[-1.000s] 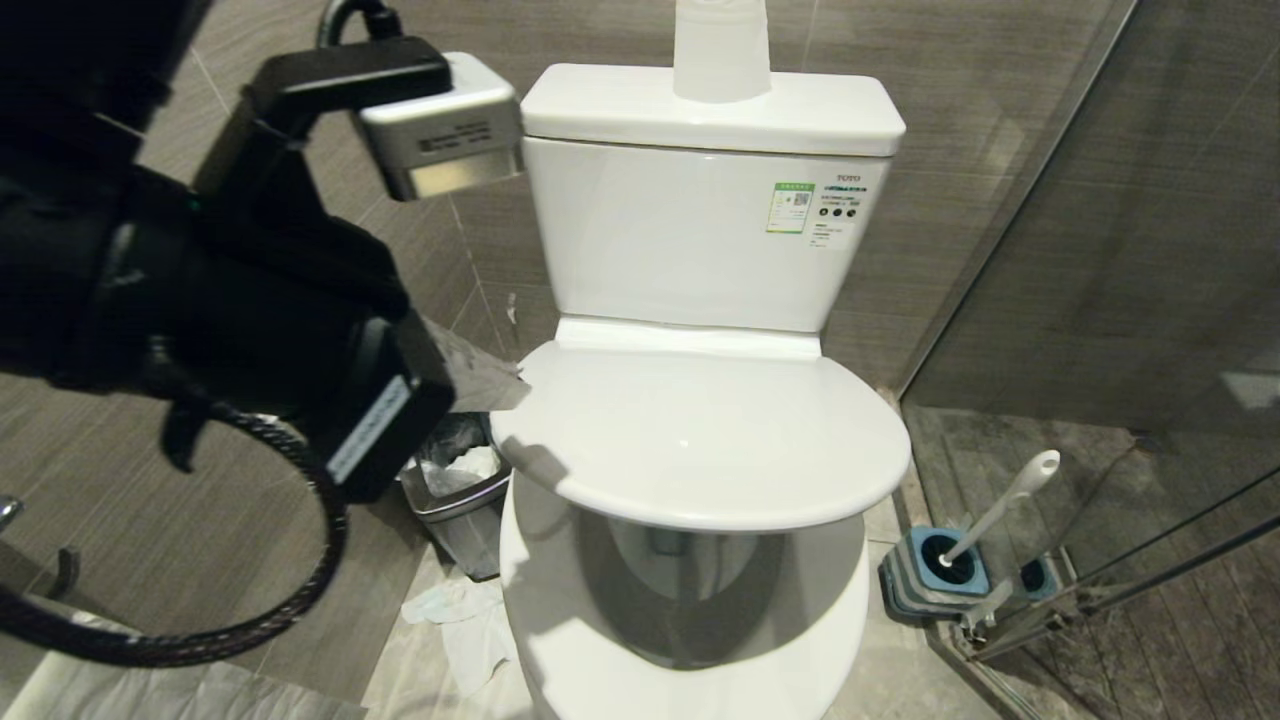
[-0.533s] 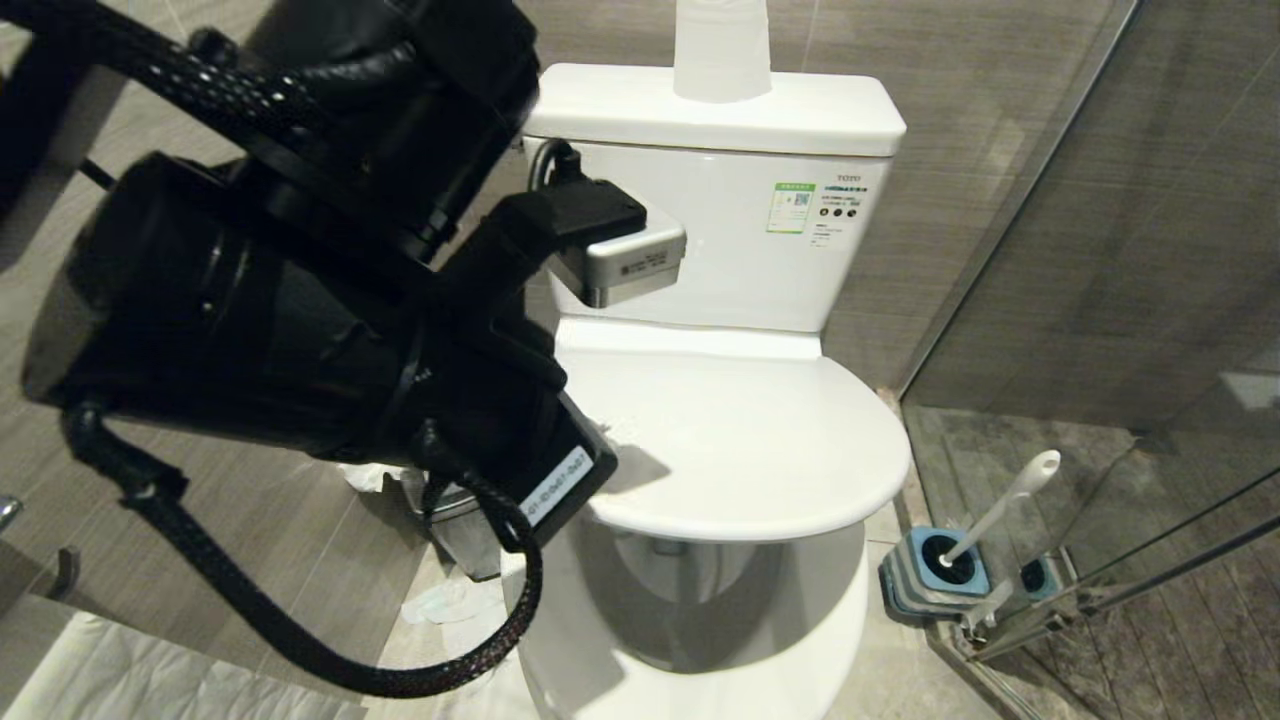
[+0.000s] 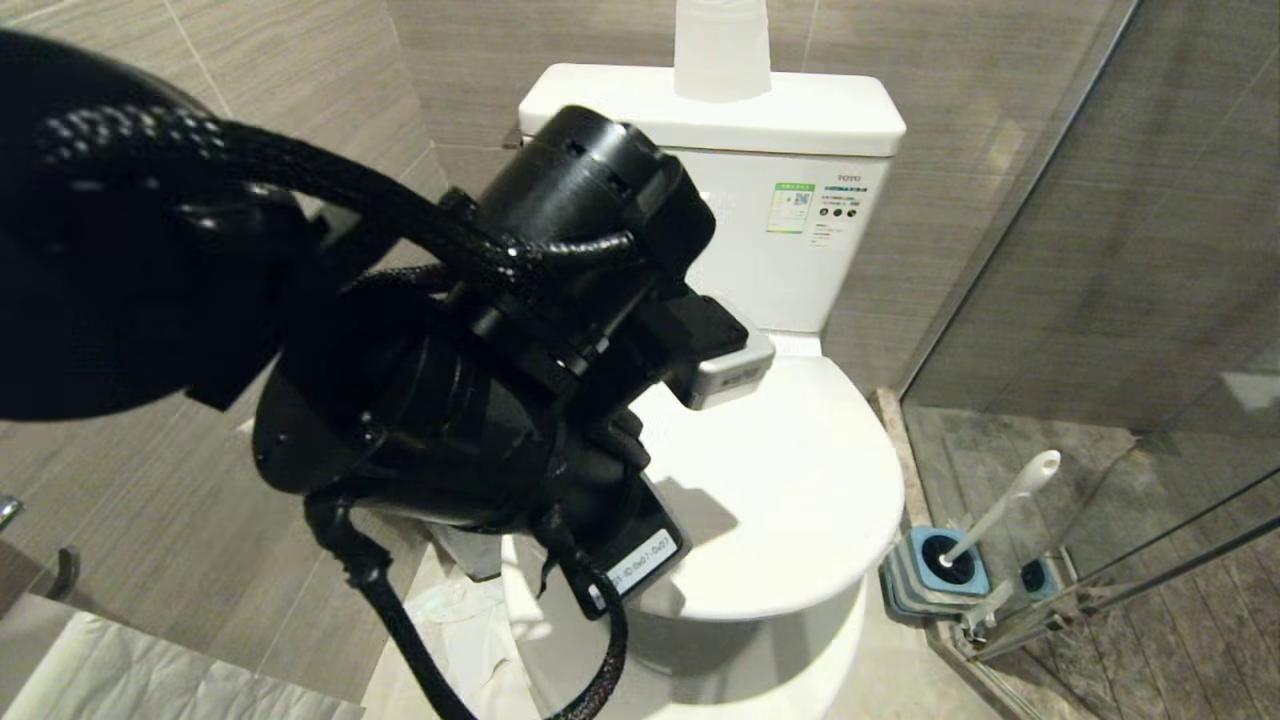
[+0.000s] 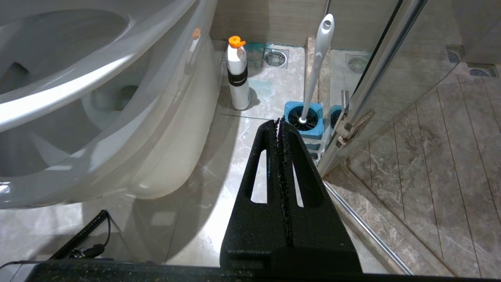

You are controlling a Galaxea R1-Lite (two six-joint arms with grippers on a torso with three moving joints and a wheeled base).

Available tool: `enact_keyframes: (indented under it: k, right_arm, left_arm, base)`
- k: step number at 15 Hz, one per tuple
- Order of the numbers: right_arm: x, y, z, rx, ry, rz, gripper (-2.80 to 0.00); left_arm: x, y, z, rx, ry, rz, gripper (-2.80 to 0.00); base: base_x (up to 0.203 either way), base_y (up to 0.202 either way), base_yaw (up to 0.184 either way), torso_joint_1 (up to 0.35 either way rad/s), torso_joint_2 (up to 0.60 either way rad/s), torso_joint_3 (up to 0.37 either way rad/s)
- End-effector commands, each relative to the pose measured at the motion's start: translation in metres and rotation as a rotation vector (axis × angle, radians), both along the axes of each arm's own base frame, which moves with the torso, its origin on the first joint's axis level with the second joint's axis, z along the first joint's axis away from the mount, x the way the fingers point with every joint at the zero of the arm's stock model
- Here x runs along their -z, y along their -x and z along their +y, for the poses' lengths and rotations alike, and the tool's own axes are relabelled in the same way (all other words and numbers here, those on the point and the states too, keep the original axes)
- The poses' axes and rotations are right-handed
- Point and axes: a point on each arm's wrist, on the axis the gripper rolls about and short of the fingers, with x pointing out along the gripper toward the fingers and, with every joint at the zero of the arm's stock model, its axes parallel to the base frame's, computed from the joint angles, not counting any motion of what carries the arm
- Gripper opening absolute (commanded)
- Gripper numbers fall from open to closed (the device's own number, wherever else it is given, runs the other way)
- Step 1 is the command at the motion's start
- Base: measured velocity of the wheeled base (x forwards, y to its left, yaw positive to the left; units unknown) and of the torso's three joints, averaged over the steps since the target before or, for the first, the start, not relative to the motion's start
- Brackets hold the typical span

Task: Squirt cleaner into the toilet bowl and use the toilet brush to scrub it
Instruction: Close the toilet lid

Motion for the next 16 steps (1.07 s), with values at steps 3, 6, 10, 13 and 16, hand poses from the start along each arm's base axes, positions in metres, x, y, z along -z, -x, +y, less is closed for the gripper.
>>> enact_keyframes:
  k: [3,6,10,13,16]
  right_arm:
    - [0.0,0.0,0.0,0.001,0.0,0.0,-2.8]
    - [0.0,0.0,0.0,0.0,0.0,0.0,-2.8]
    - [0.0,0.0,0.0,0.0,0.0,0.002,-2.8]
    - [0.0,0.0,0.0,0.001,0.0,0.0,-2.8]
    - [0.0,0.0,0.0,0.001,0.0,0.001,-2.8]
  left_arm:
    - [0.031,-0.013,-0.022,-0.03,-0.06,0.036,-2.8]
    - [0.049,-0.024,-0.039,-0.049,-0.071,0.027,-2.8]
    - [0.086,-0.031,-0.061,-0.075,-0.108,-0.01,-2.8]
    - [0.11,-0.025,-0.071,-0.081,-0.133,0.014,-2.8]
    - [0.13,-0.021,-0.083,-0.131,-0.177,-0.007,-2.8]
  base:
    - [0.0,0.0,0.0,0.0,0.0,0.0]
    - [0.0,0.0,0.0,0.0,0.0,0.0]
    - [0.0,0.0,0.0,0.0,0.0,0.0]
    - [0.0,0.0,0.0,0.0,0.0,0.0]
    - [0.0,0.0,0.0,0.0,0.0,0.0]
